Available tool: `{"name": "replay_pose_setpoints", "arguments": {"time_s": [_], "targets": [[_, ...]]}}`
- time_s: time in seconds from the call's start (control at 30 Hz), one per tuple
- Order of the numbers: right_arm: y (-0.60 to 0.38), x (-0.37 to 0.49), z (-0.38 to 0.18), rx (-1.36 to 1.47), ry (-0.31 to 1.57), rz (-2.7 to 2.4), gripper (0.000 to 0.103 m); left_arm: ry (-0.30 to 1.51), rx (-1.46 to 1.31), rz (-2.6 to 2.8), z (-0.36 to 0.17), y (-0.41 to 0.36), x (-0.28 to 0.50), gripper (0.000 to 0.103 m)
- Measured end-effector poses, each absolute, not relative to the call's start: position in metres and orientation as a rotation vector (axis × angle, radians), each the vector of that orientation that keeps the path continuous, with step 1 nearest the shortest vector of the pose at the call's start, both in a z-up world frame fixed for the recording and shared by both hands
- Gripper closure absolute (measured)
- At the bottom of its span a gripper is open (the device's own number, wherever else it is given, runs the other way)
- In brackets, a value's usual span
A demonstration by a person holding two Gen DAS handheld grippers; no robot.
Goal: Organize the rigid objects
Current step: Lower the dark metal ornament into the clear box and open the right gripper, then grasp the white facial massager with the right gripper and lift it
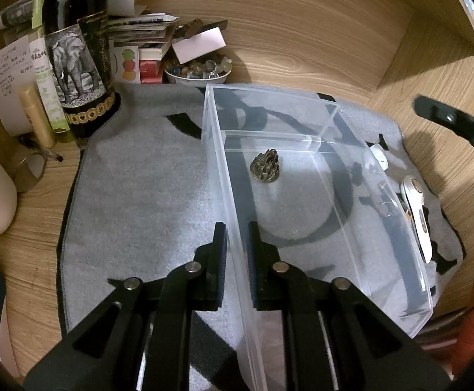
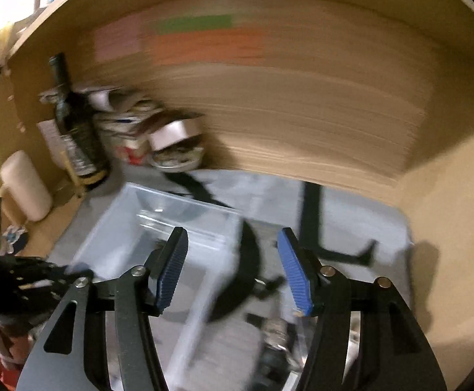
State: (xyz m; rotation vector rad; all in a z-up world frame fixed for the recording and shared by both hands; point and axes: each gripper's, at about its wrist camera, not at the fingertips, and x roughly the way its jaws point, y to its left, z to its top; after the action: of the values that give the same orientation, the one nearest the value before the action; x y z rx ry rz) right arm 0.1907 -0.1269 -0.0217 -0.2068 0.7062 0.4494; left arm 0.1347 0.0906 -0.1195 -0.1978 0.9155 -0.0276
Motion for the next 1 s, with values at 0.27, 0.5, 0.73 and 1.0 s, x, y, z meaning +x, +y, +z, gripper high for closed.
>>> {"name": "replay_pose_setpoints", "arguments": {"time_s": [0.27,0.5,0.73,1.0], "targets": [[-0.188,0.191,-0.043,-0.164,0.758,0.259,0.049,0.914,-0.195,-0.024,-0.120,0.090,0.133,0.091],[-0.229,0.197,-0.082,-0.076,0.846,0.151,0.049,0.923,-0.193,-0.025,-0.119,0.091,0.132,0.091],[-0.248,0.208,-0.119,-0.020,0.971,0.121,0.052,0.925,-0.186,-0.018,-0.120,0.088,0.134,0.091],[-0.249,0.216,-0.142,-0.026,1.011,0.152,0.066,0.937,-0.181,-0.004,-0.124,0.086,0.136,0.091]]}}
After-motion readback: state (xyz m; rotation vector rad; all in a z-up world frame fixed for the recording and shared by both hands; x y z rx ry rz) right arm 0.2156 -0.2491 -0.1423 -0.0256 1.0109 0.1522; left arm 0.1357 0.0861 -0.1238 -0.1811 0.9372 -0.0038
